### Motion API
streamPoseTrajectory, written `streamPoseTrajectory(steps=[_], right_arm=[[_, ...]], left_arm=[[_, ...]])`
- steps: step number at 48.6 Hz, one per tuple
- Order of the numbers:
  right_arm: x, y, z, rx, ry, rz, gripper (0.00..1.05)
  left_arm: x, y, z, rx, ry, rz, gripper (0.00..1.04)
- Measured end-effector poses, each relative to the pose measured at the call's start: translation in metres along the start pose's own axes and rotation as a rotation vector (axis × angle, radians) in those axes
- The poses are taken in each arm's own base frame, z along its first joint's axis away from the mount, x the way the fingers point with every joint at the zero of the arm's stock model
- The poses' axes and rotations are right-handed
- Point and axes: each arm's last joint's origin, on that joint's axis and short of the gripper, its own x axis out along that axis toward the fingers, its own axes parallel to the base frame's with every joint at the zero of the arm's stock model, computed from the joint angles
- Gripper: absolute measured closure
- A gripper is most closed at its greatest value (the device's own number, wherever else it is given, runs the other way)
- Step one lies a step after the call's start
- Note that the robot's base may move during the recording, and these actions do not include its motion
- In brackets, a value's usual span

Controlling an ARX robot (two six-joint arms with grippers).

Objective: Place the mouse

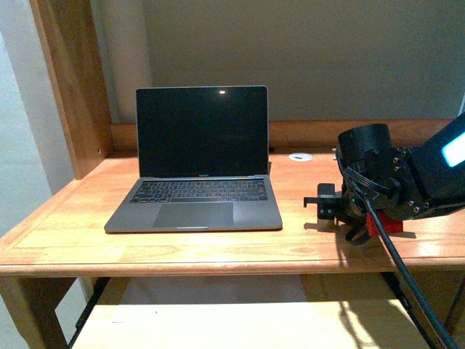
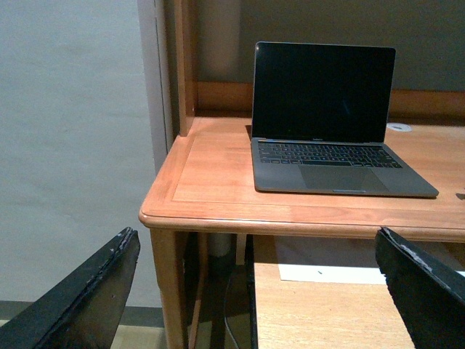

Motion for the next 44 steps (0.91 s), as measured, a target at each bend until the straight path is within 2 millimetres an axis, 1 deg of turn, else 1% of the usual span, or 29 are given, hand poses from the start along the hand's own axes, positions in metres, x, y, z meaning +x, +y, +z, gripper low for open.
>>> streamPoseTrajectory(steps=[1, 2, 5, 6, 8, 9, 10, 13, 14, 16, 18, 19, 21, 23, 24, 25, 26, 27, 28, 29, 30, 31, 34, 35, 36, 37, 38, 44], right_arm=[[0.001, 0.0, 0.0, 0.002, 0.0, 0.0, 0.38], [0.001, 0.001, 0.001, 0.01, -0.003, 0.002, 0.31], [0.001, 0.002, 0.002, 0.025, -0.013, 0.011, 0.2], [0.001, 0.002, 0.002, 0.033, -0.028, 0.016, 0.15], [-0.004, 0.003, 0.004, 0.039, -0.047, 0.024, 0.07], [-0.006, 0.004, 0.004, 0.041, -0.051, 0.027, 0.06], [-0.012, 0.003, 0.004, 0.046, -0.063, 0.035, 0.05], [-0.021, 0.003, 0.005, 0.048, -0.076, 0.042, 0.07], [-0.027, 0.002, 0.006, 0.052, -0.09, 0.049, 0.07], [-0.034, 0.002, 0.009, 0.061, -0.105, 0.061, 0.07], [-0.049, 0.001, 0.015, 0.074, -0.144, 0.085, 0.06], [-0.053, 0.001, 0.016, 0.078, -0.159, 0.092, 0.06], [-0.076, 0.0, 0.026, 0.098, -0.228, 0.125, 0.07], [-0.091, -0.001, 0.035, 0.112, -0.27, 0.139, 0.07], [-0.099, -0.001, 0.043, 0.117, -0.346, 0.18, 0.1], [-0.107, -0.003, 0.049, 0.107, -0.429, 0.232, 0.15], [-0.118, -0.009, 0.05, 0.073, -0.496, 0.268, 0.22], [-0.123, -0.013, 0.048, 0.061, -0.517, 0.275, 0.26], [-0.128, -0.018, 0.042, 0.037, -0.523, 0.276, 0.29], [-0.135, -0.026, 0.033, 0.018, -0.526, 0.272, 0.35], [-0.137, -0.029, 0.029, 0.012, -0.525, 0.266, 0.37], [-0.142, -0.038, 0.019, -0.005, -0.512, 0.255, 0.42], [-0.155, -0.057, 0.001, -0.03, -0.492, 0.232, 0.55], [-0.157, -0.06, -0.001, -0.031, -0.488, 0.227, 0.57], [-0.164, -0.067, -0.006, -0.034, -0.486, 0.218, 0.62], [-0.168, -0.071, -0.008, -0.035, -0.486, 0.215, 0.65], [-0.178, -0.077, -0.01, -0.037, -0.495, 0.213, 0.71], [-0.204, -0.086, -0.015, -0.041, -0.525, 0.232, 0.88]], left_arm=[[0.0, 0.0, 0.0, 0.0, 0.0, 0.0, 0.07], [0.0, 0.0, 0.0, 0.0, 0.0, 0.0, 0.07], [0.0, 0.0, 0.0, 0.0, 0.0, 0.0, 0.07], [0.0, 0.0, 0.0, 0.0, 0.0, 0.0, 0.07], [0.0, 0.0, 0.0, 0.0, 0.0, 0.0, 0.07], [0.0, 0.0, 0.0, 0.0, 0.0, 0.0, 0.07], [0.0, 0.0, 0.0, 0.0, 0.0, 0.0, 0.07], [0.0, 0.0, 0.0, 0.0, 0.0, 0.0, 0.07], [0.0, 0.0, 0.0, 0.0, 0.0, 0.0, 0.07], [0.0, 0.0, 0.0, 0.0, 0.0, 0.0, 0.07], [0.0, 0.0, 0.0, 0.0, 0.0, 0.0, 0.07], [0.0, 0.0, 0.0, 0.0, 0.0, 0.0, 0.07], [0.0, 0.0, 0.0, 0.0, 0.0, 0.0, 0.07], [0.0, 0.0, 0.0, 0.0, 0.0, 0.0, 0.07], [0.0, 0.0, 0.0, 0.0, 0.0, 0.0, 0.07], [0.0, 0.0, 0.0, 0.0, 0.0, 0.0, 0.07], [0.0, 0.0, 0.0, 0.0, 0.0, 0.0, 0.07], [0.0, 0.0, 0.0, 0.0, 0.0, 0.0, 0.07], [0.0, 0.0, 0.0, 0.0, 0.0, 0.001, 0.07], [0.0, 0.0, 0.0, 0.0, 0.001, 0.002, 0.07], [0.0, 0.0, 0.0, 0.0, 0.001, 0.002, 0.07], [0.0, 0.0, 0.0, 0.0, 0.0, 0.0, 0.07], [0.0, 0.0, 0.0, 0.0, 0.0, 0.0, 0.07], [0.0, 0.0, 0.0, 0.0, 0.0, 0.0, 0.07], [0.0, 0.0, 0.0, 0.0, 0.0, 0.0, 0.07], [0.0, 0.0, 0.0, 0.0, 0.0, 0.0, 0.07], [0.0, 0.0, 0.0, 0.0, 0.0, 0.0, 0.07], [0.0, 0.0, 0.0, 0.0, 0.0, 0.0, 0.07]])
